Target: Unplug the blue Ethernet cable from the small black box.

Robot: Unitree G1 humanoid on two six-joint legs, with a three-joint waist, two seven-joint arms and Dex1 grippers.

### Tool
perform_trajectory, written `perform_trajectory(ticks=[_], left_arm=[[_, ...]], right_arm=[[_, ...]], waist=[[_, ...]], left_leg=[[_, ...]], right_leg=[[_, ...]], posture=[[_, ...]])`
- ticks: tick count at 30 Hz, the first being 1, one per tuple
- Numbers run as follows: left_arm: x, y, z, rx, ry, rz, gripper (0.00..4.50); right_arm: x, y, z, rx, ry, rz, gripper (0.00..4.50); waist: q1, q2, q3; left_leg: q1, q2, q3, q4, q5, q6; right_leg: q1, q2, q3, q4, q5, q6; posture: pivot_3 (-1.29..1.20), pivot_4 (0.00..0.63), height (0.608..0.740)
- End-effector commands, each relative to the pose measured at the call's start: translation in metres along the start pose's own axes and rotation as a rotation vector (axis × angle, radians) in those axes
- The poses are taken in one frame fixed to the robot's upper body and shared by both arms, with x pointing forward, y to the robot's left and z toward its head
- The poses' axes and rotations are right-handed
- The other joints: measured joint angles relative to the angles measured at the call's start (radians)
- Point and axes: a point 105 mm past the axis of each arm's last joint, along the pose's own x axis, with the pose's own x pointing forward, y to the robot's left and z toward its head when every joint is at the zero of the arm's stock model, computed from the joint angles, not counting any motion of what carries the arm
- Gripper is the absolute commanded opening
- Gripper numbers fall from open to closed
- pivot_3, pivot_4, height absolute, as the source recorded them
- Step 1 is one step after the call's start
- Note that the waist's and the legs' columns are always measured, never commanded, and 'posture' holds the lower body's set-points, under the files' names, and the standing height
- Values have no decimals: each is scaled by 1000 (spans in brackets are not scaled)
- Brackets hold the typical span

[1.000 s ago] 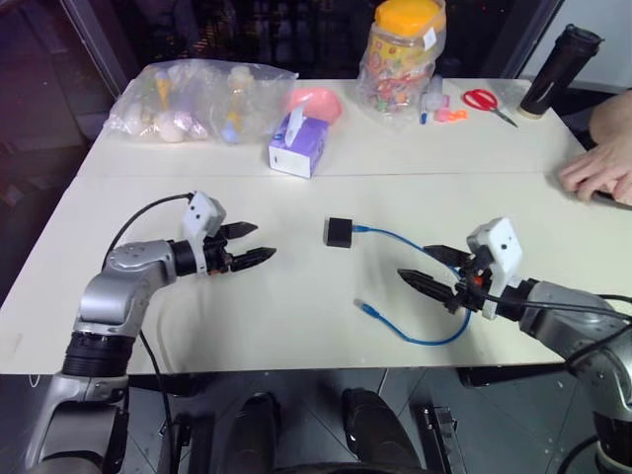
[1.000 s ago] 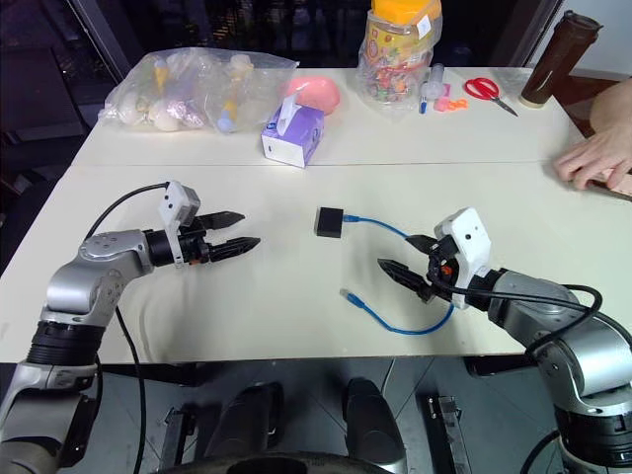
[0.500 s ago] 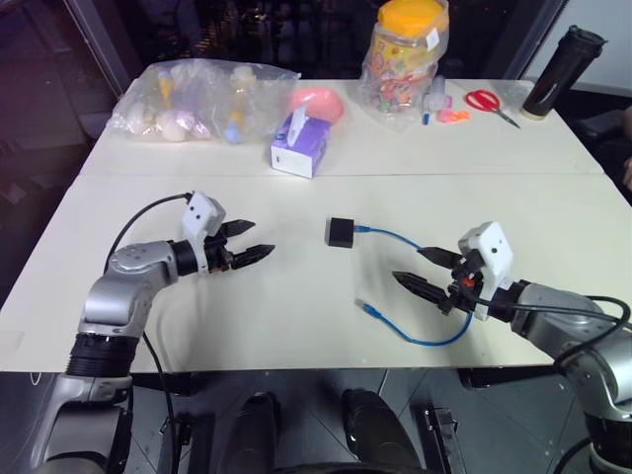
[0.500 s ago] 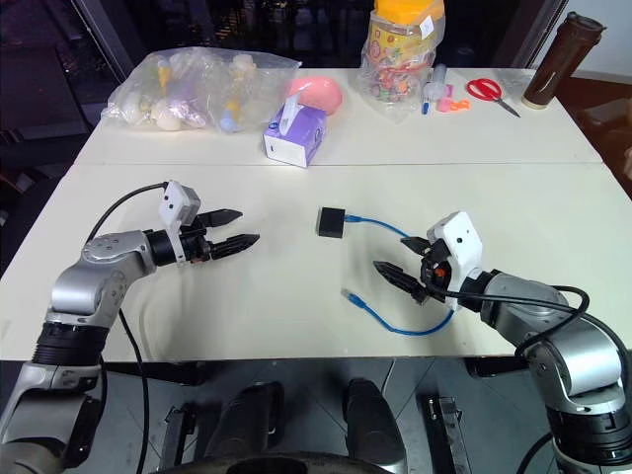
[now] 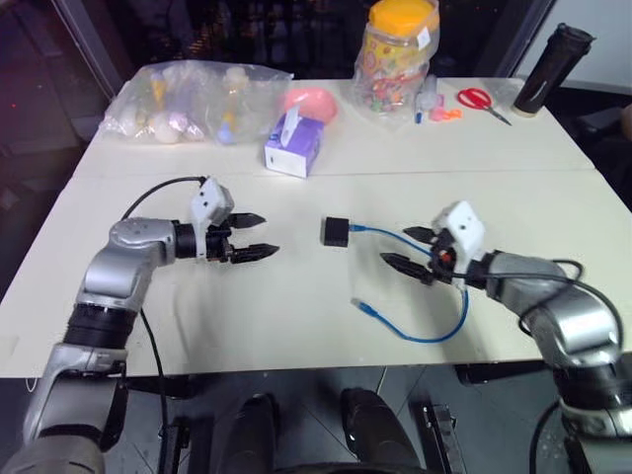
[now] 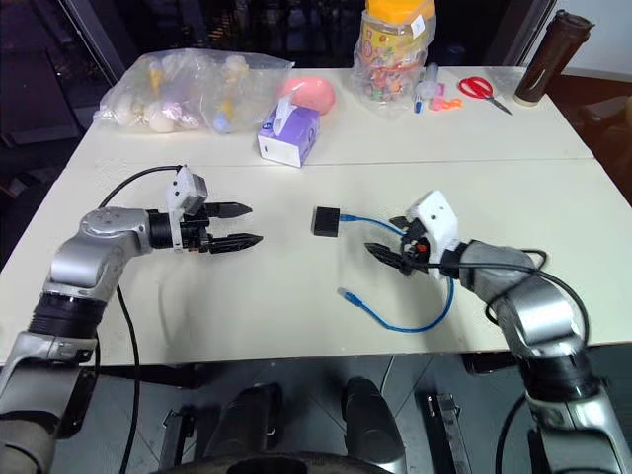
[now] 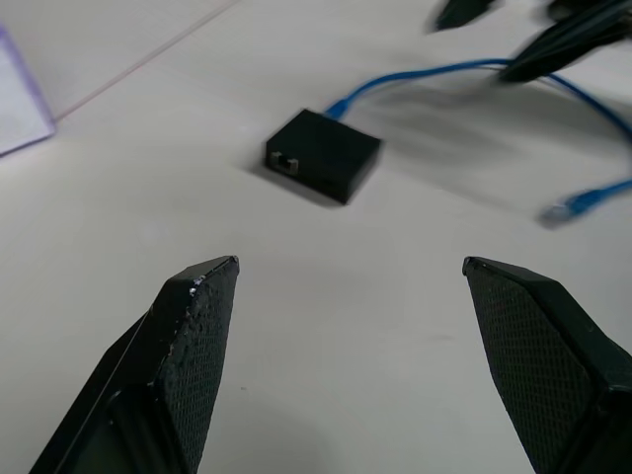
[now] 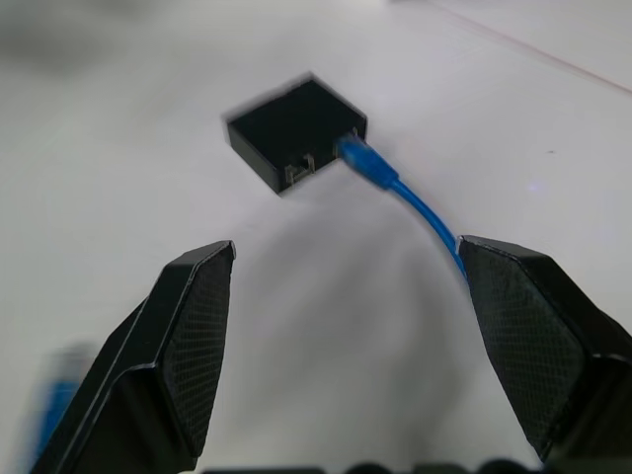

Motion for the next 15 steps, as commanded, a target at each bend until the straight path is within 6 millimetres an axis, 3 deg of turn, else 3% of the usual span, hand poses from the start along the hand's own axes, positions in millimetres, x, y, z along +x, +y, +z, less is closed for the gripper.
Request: perform_trajectory(ticks=[1, 4, 6, 9, 10, 11, 15], left_arm=[[-7, -8, 15, 8, -6, -67, 3778], [-9, -9, 21, 6, -6, -76, 3778], [-8, -7, 26, 13, -41, -42, 3778], [-6, -9, 21, 12, -49, -6, 3778], [-5, -10, 18, 11, -47, 0, 3817], [-4, -11, 16, 9, -44, 4, 3817], [-4, -12, 10, -3, -45, 27, 3817]], right_arm=[[19, -11, 7, -32, -28, 30, 3752], [33, -17, 8, -44, -29, 64, 3752], [57, -28, 6, -35, 1, 71, 3752], [74, -27, -4, -84, 74, 148, 3752], [76, -24, -6, -93, 86, 181, 3193], [78, -22, -7, -102, 94, 203, 2930], [79, -22, -15, -156, 141, 233, 836]], waist=[[1, 0, 0], [2, 0, 0], [0, 0, 0], [-3, 0, 1], [-3, 0, 0], [-2, 0, 0], [-5, 0, 0]], left_leg=[[0, 0, 0, 0, 0, 0], [-1, 0, 0, -1, -1, 1], [-2, 0, -1, 0, -1, 1], [-1, 0, 0, 1, -1, 1], [-1, 0, 0, 0, -1, 1], [0, 0, -1, 0, -1, 1], [1, 0, -1, 0, -1, 1]], right_leg=[[0, 0, 0, 1, 0, 2], [-1, 0, 0, 1, 1, 5], [-1, 0, -1, 1, 1, 5], [0, -1, 0, 1, 2, 5], [0, -1, 0, 2, 2, 5], [0, -1, -1, 3, 2, 5], [0, 0, -1, 4, 2, 5]], posture=[[0, 150, 739], [0, 150, 739], [0, 150, 739], [0, 150, 739], [0, 150, 739], [0, 150, 739], [0, 150, 739]])
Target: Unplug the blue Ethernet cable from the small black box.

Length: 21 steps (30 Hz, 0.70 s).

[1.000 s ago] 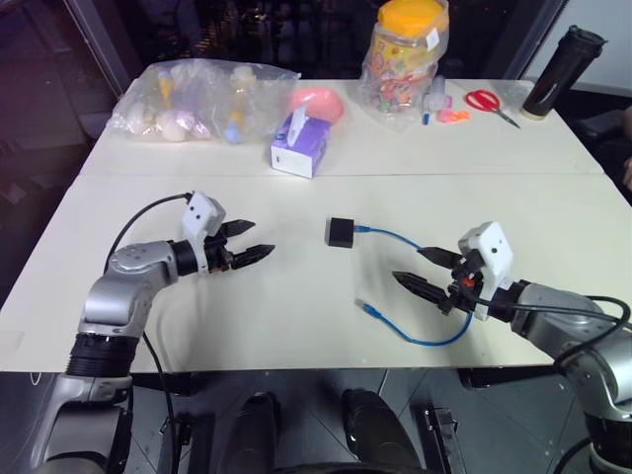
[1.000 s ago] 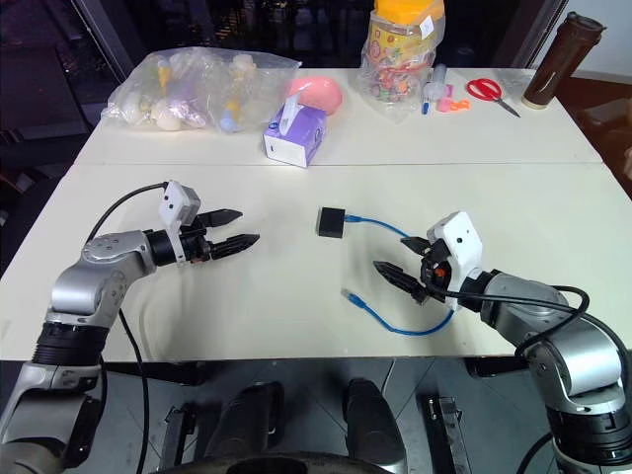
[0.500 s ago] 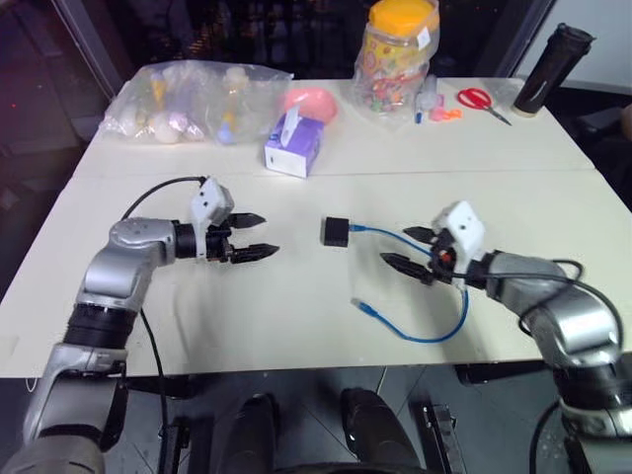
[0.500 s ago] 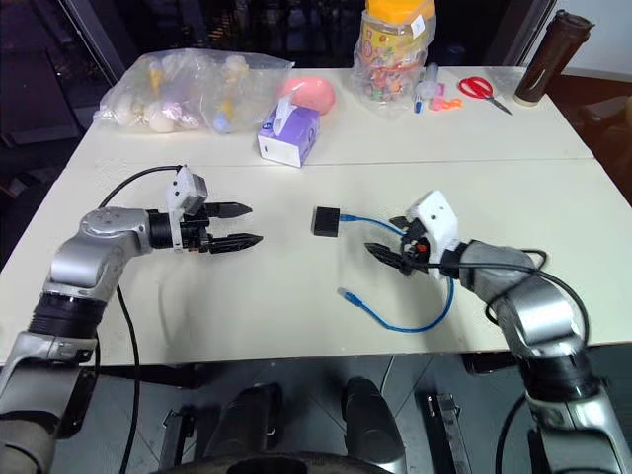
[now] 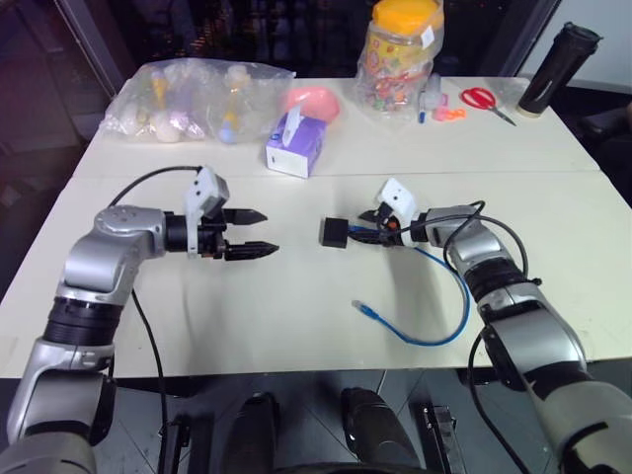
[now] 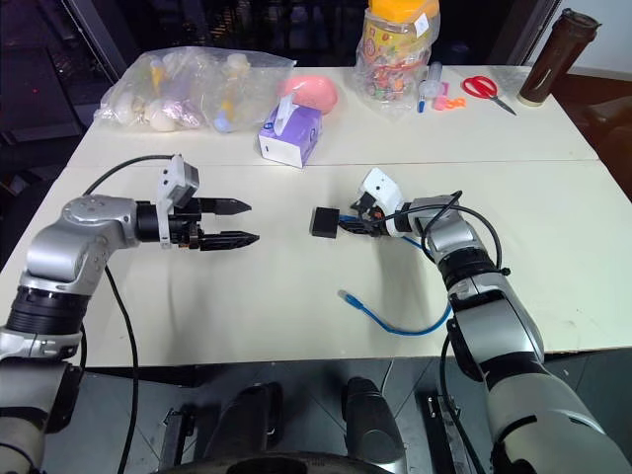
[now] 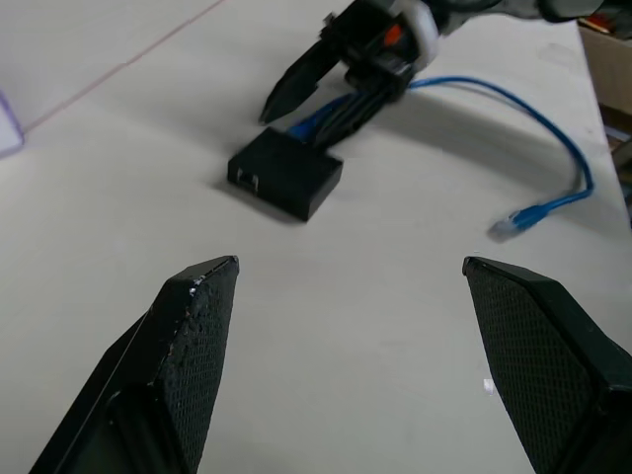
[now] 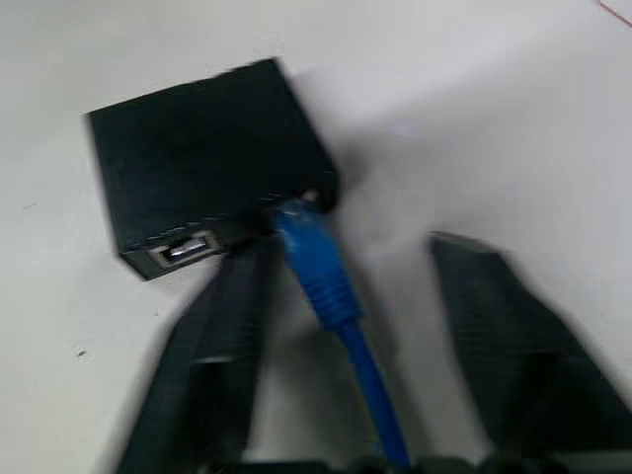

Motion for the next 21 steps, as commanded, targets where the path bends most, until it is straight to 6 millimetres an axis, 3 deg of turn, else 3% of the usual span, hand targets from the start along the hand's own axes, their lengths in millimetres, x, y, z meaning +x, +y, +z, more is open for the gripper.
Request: perform_trajectory(ticks=[1, 2, 5, 8, 12, 15, 21], left_arm=[[-4, 1, 12, 51, -40, 29, 3817], [-3, 3, 13, 45, -53, 39, 3817], [-1, 11, 15, 19, -98, 61, 3817], [8, 30, 23, -100, -209, 71, 3817], [23, 44, 31, -228, -293, 15, 3817], [44, 48, 45, -347, -363, -123, 3817], [68, 52, 57, -361, -368, -170, 3817]], right_arm=[[-1, 3, -19, -43, 93, 32, 325], [-3, 2, -20, -92, 105, 28, 32], [-8, -3, -15, -221, 104, 0, 32], [-22, -12, 14, -570, 33, -134, 32], [-38, -12, 52, -864, -83, -290, 32], [-55, -2, 84, -979, -183, -377, 32], [-62, 6, 100, -992, -205, -432, 32]], waist=[[-1, 0, 0], [1, 0, 0], [7, 0, 0], [17, 0, 0], [9, 0, 0], [6, 0, 0], [-15, 0, 0]], left_leg=[[0, 0, 0, 1, 0, 0], [1, 0, 0, 1, 0, 0], [2, 0, 0, 2, 0, -1], [2, -1, -2, 3, 1, -1], [0, -2, -1, 3, 1, -1], [-1, -2, -2, 1, 1, -1], [-1, -2, -2, 0, 1, -1]], right_leg=[[0, 0, 0, 1, 0, 0], [1, 0, 0, 1, 0, 0], [3, 0, 0, 1, 0, 0], [4, -1, -1, 0, 0, 0], [3, -1, -1, -1, 0, 0], [1, -1, -1, 0, 0, 0], [0, 0, -1, 1, 0, 1]], posture=[[0, 150, 739], [0, 150, 739], [0, 150, 739], [0, 150, 739], [0, 150, 739], [0, 150, 739], [0, 150, 739]])
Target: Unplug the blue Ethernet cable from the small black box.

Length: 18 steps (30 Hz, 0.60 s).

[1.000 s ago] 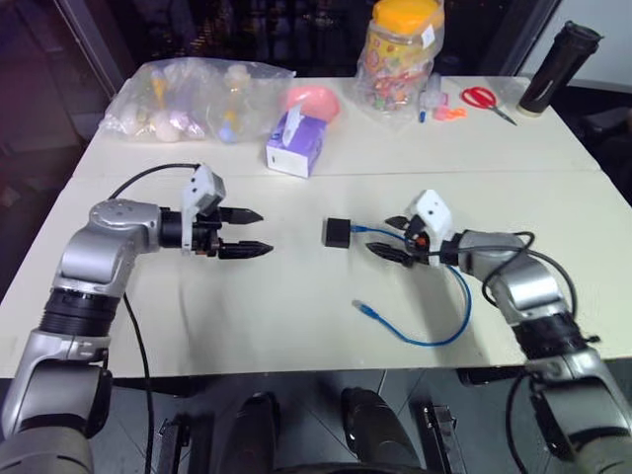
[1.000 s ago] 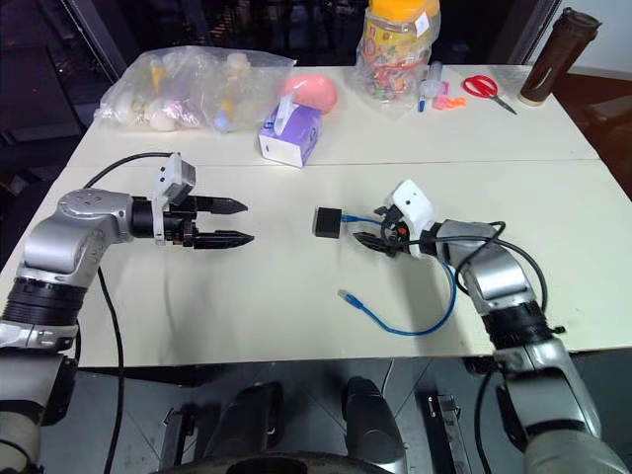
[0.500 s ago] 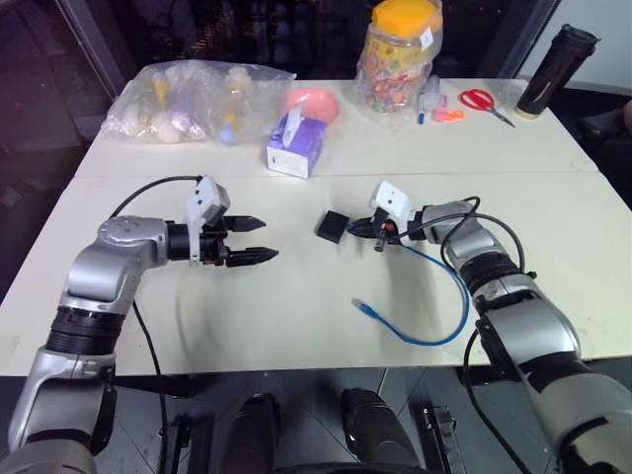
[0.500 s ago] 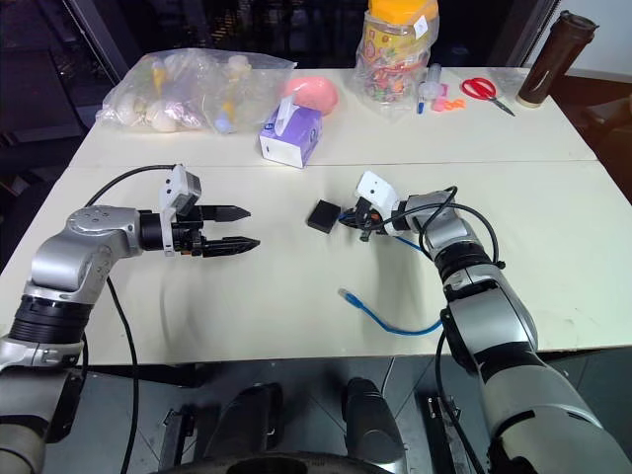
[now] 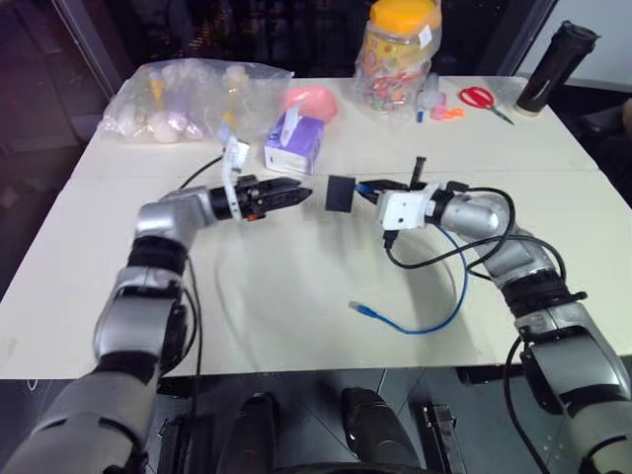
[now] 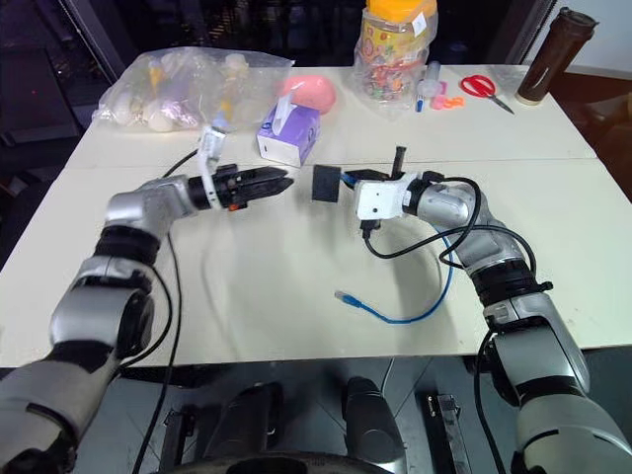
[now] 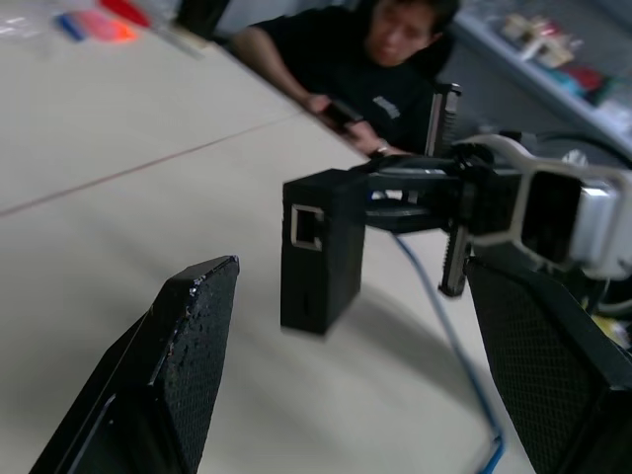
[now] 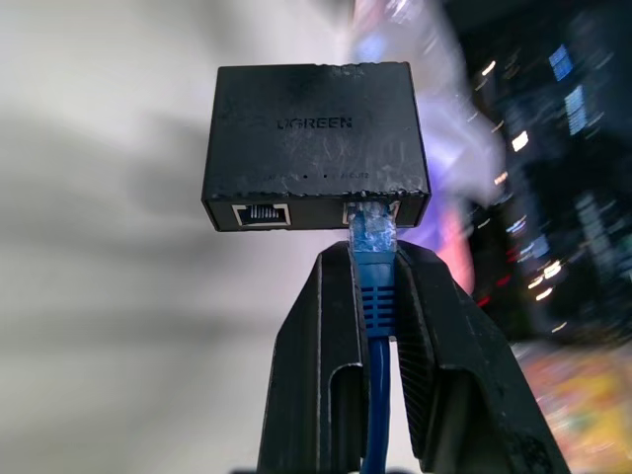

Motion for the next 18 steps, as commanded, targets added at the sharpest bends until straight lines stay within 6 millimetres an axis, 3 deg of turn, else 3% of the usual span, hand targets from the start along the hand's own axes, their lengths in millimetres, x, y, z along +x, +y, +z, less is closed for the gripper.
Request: perform_trajectory(ticks=[1, 3, 6, 12, 18], left_arm=[[5, 2, 7, 24, -19, -9, 3817], [12, -1, 9, 12, -35, -35, 3817], [18, -4, 11, 10, -43, -64, 2993], [29, -8, 5, 34, -10, -89, 549], [26, -3, 4, 44, -16, -50, 444]], right_arm=[[-6, -17, 6, -10, 8, -71, 32], [-7, -16, 9, -10, 10, -72, 32], [-8, -16, 12, -13, 14, -75, 0], [-8, -17, 21, -7, 3, -81, 0], [-8, -15, 23, 16, 1, -70, 0]], waist=[[-3, 0, 0], [-3, 0, 0], [-3, 0, 0], [-3, 0, 0], [-3, 0, 0]], left_leg=[[0, 0, 0, 0, 0, 0], [0, 0, 0, 0, 0, 0], [-1, 0, 0, 0, 0, 0], [0, 0, 0, 0, 0, 0], [0, 0, 0, 0, 0, 0]], right_leg=[[0, 0, 0, 0, 0, 0], [0, 0, 0, 0, 0, 0], [0, 0, 0, 0, 0, 0], [0, 0, 0, 0, 0, 0], [0, 0, 0, 0, 0, 0]], posture=[[0, 150, 739], [0, 150, 739], [0, 150, 739], [0, 150, 739], [0, 150, 739]])
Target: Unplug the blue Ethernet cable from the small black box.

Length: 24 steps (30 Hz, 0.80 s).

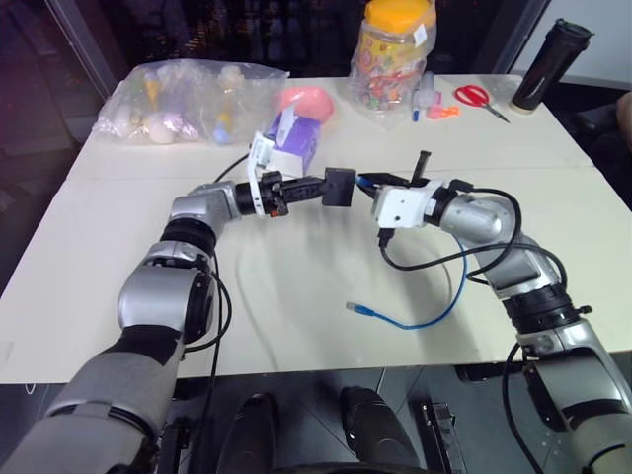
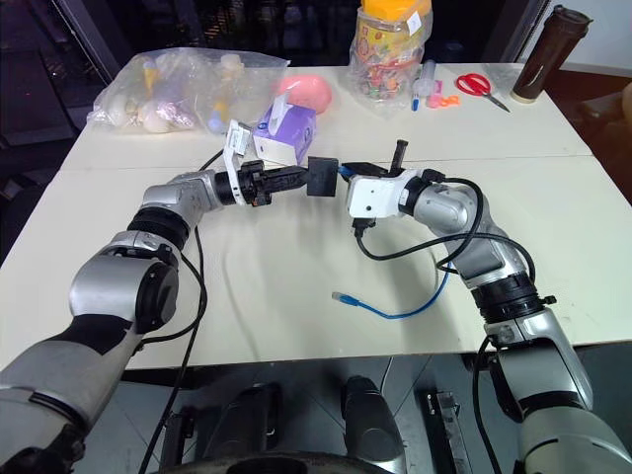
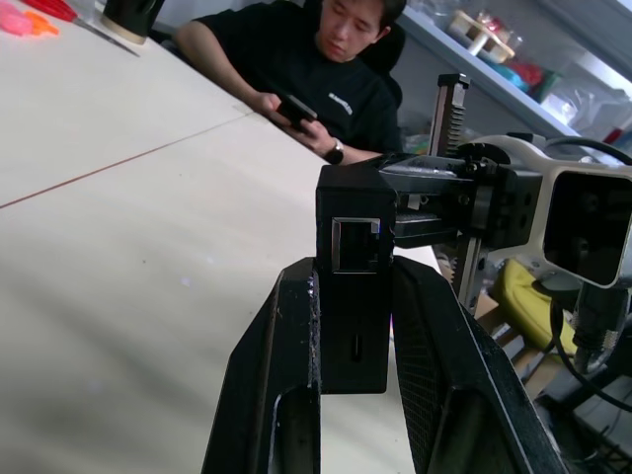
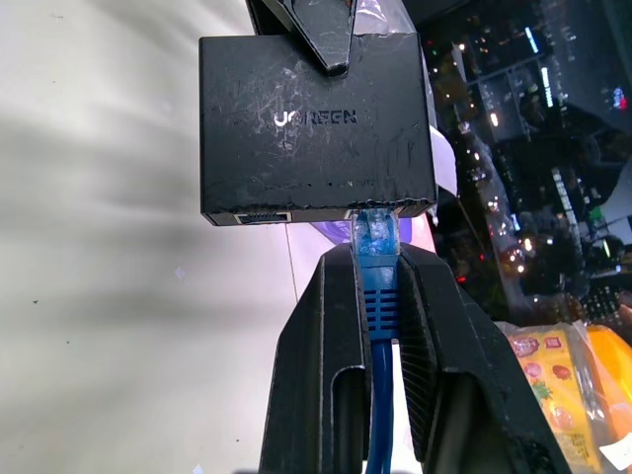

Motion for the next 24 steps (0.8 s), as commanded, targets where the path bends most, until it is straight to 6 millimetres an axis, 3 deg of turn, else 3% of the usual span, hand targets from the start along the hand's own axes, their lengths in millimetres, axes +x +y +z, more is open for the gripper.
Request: perform_trajectory(ticks=[1, 2, 4, 6, 9, 15, 19, 24], left_arm=[[2, 1, 15, 44, -32, 26, 444], [1, 1, 15, 45, -36, 30, 444], [1, 1, 15, 29, -45, 29, 444], [1, 1, 13, 28, -39, 28, 1541], [0, 3, 13, 47, -35, 42, 2698], [-1, 4, 10, 49, -30, 43, 2698], [-7, 9, 12, 66, -39, 88, 2698], [-27, 7, 7, 79, 8, 65, 2698]], right_arm=[[-2, -15, 18, -14, -65, -48, 0], [-2, -15, 19, -4, -69, -49, 0], [-2, -15, 20, 12, -76, -51, 948], [-1, -14, 20, 14, -74, -46, 1783], [0, -13, 19, 6, -63, -39, 3281], [-1, -11, 17, 18, -59, -36, 3281], [-4, -5, 14, 290, -75, -30, 3281], [-9, 31, -1, 589, -57, 151, 3281]], waist=[[0, 0, 0], [0, 0, 0], [-1, 0, 0], [-1, 0, 0], [0, 0, 0], [1, 0, 0], [1, 0, 0], [-2, 0, 0]], left_leg=[[0, 0, 0, 0, 0, 0], [0, 0, 0, 0, 0, 0], [0, 0, 0, 0, 0, 0], [0, 0, 0, 0, 0, 0], [0, 0, 0, 0, 0, 0], [0, 0, 0, 0, 0, 0], [0, 0, 0, 0, 0, 0], [1, 0, 0, 1, 0, 0]], right_leg=[[0, 0, 0, 0, 0, 0], [0, 0, 0, 0, 0, 0], [0, 0, 0, 0, 0, 0], [0, 0, 0, 1, 0, 0], [0, 0, 0, 1, 0, 0], [0, 0, 0, 2, 0, 0], [0, 0, 0, 2, 0, 0], [0, 0, 0, 4, 0, 0]], posture=[[0, 150, 739], [0, 150, 739], [0, 150, 739], [0, 150, 739], [0, 150, 739], [0, 150, 739], [0, 150, 739], [0, 150, 739]])
